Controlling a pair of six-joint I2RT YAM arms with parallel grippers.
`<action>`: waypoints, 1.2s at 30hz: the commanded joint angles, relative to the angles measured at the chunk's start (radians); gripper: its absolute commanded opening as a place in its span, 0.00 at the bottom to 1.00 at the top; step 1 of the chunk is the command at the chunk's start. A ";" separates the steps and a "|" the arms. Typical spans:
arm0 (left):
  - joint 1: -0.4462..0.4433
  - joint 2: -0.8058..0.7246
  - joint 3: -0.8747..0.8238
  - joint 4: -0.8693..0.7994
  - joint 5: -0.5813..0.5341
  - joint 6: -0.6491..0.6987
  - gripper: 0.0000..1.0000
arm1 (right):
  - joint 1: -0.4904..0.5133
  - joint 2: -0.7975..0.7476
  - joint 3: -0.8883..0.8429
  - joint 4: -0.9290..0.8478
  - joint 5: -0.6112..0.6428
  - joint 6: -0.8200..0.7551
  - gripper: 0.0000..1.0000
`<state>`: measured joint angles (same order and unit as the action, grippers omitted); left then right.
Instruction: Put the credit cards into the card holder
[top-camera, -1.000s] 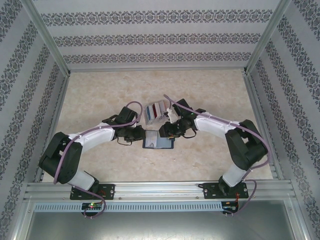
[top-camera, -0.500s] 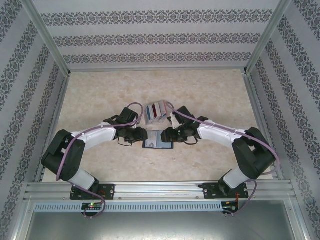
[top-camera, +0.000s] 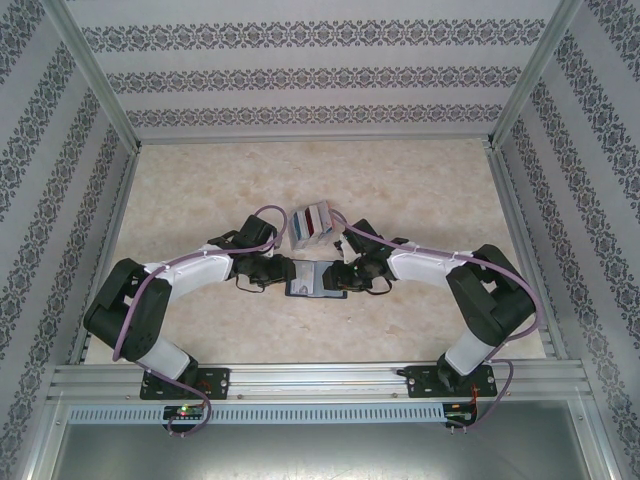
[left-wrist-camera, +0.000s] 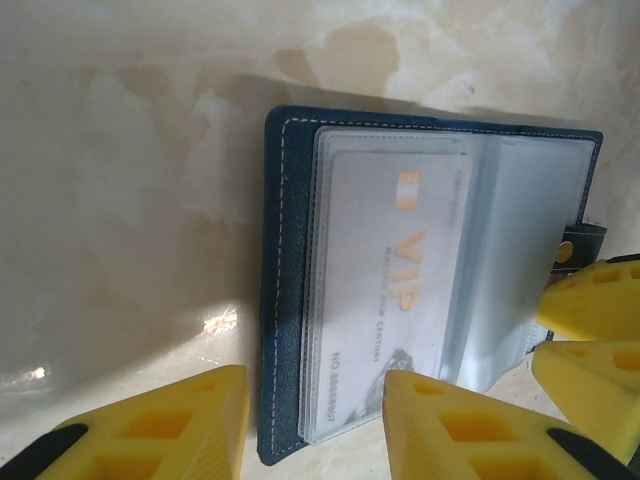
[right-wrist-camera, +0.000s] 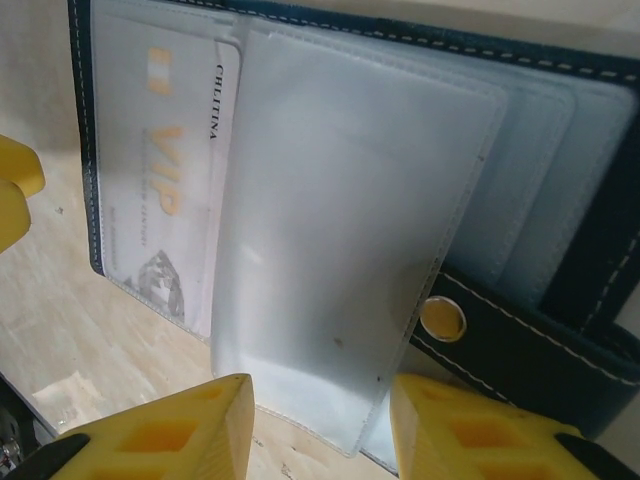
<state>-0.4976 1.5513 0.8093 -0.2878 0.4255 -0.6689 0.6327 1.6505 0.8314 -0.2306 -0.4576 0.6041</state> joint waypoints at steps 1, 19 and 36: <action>-0.008 0.010 -0.005 0.010 0.001 0.011 0.40 | 0.005 0.018 0.020 0.022 -0.030 0.006 0.42; 0.060 -0.077 -0.021 -0.019 -0.031 -0.019 0.44 | -0.002 0.066 -0.011 0.379 -0.215 0.148 0.46; 0.197 -0.137 0.156 -0.097 -0.017 -0.022 0.53 | 0.005 0.049 0.005 0.477 -0.235 0.137 0.54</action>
<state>-0.2935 1.3945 0.9039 -0.3862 0.3920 -0.6899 0.6758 1.8080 0.8581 0.2428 -0.6918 0.7929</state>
